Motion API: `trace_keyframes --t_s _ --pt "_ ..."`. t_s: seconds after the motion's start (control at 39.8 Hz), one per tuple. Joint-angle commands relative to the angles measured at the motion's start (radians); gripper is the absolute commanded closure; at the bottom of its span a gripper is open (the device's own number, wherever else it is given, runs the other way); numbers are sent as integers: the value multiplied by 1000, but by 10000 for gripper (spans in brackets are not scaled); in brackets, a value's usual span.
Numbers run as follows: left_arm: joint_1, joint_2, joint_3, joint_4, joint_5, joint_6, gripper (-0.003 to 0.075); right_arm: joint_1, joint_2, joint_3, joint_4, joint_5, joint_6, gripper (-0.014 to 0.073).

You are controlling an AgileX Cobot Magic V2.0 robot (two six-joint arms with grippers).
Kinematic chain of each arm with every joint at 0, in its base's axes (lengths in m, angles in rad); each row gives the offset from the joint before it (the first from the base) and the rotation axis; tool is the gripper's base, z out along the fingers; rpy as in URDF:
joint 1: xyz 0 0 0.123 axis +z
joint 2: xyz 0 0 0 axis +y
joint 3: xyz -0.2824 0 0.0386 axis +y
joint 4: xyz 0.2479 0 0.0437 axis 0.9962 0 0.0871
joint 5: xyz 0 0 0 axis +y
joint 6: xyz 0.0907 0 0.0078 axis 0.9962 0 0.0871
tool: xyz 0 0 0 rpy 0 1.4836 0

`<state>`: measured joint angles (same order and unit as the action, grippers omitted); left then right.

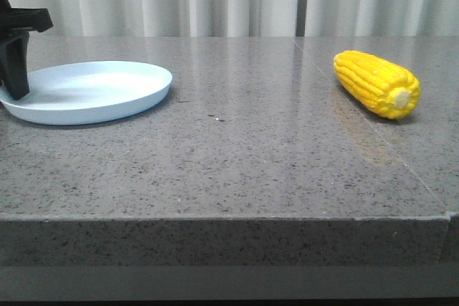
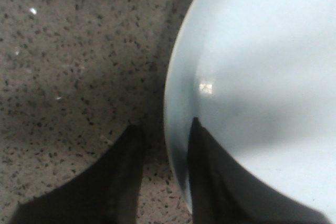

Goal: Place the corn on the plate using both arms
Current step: 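Lower the left gripper to the plate rim and grasp it, then lift the plate with the left gripper and carry it toward the table centre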

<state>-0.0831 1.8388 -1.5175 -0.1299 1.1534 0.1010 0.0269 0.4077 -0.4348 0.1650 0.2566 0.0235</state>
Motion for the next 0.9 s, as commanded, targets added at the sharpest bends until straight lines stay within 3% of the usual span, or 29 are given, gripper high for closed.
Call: trace_keyframes --t_s 0.0,0.05,0.35,0.6,0.88 --pt "-9 -45 -27 -33 -20 1 695 -7 13 -38 -12 -87 -6 -46" --pt "-9 -45 -27 -33 -23 1 739 -7 13 -38 -12 -87 -6 -46" --pt "-21 -81 -78 -68 -44 2 741 -7 13 -38 -12 -87 -6 -46" --pt "-110 -88 -253 -186 16 2 741 -7 13 -38 -12 -87 -6 -46" --pt "-239 -1 -280 -195 0 2 741 -7 13 -38 -12 -87 -6 -46"
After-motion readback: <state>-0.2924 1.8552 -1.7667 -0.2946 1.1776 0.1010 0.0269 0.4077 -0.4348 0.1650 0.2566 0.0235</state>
